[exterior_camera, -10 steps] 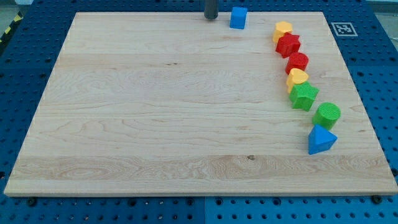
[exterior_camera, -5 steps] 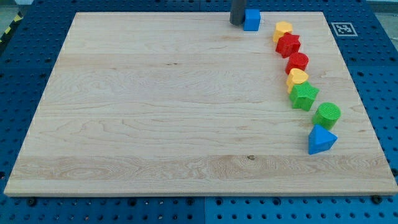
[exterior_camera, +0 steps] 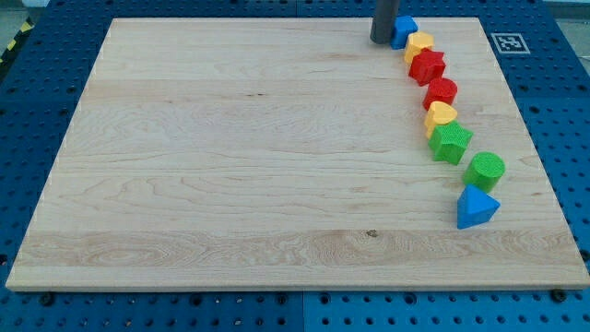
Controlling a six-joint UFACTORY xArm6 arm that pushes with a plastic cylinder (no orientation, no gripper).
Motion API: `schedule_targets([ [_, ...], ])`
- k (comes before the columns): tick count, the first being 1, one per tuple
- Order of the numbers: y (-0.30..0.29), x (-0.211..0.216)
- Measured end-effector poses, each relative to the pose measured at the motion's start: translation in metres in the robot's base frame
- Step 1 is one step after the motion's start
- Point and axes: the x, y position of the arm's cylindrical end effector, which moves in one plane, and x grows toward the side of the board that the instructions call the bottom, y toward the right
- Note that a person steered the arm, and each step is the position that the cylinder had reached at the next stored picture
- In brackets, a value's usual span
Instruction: Push the cube above the hexagon
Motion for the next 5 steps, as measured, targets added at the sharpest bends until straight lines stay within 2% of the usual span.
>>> schedule_targets([
  [5, 0.0045, 0.0004],
])
